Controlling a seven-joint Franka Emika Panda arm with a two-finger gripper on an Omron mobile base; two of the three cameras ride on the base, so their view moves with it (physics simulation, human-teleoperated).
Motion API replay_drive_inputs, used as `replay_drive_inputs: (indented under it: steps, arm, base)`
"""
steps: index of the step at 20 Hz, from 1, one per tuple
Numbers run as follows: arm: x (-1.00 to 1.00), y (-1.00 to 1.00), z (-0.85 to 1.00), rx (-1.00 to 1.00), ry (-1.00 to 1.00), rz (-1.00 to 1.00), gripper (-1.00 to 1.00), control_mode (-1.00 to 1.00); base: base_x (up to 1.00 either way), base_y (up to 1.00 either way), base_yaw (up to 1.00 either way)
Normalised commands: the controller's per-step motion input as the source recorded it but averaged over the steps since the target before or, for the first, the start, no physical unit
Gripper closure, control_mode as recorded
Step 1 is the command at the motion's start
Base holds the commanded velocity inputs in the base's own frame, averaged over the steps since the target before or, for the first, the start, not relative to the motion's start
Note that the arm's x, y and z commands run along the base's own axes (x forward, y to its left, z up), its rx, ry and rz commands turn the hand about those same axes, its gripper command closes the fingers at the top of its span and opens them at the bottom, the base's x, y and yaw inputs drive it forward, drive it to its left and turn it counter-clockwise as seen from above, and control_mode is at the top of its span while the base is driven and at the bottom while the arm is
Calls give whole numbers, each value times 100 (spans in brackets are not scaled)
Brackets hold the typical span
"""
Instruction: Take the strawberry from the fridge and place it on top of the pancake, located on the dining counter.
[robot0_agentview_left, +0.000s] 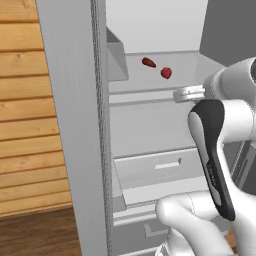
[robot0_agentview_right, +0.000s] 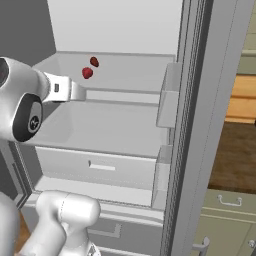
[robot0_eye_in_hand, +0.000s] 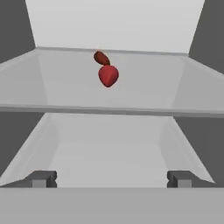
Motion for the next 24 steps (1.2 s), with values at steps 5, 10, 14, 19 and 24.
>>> replay_drive_inputs:
  steps: [5,10,14,19,24]
  arm:
    - [38,-1,34,3,7,0,-100,-100]
    - [76,2,4,9,7,0,-100,-100]
    - [49,-1,-12,0,3,-2,-100,-100]
    - [65,8,-18,-4,-2,-1,-100,-100]
    - [92,0,0,-3,0,0,-100,-100]
  base:
    - [0,0,0]
    - [0,0,0]
    - [0,0,0]
    - [0,0,0]
    - [0,0,0]
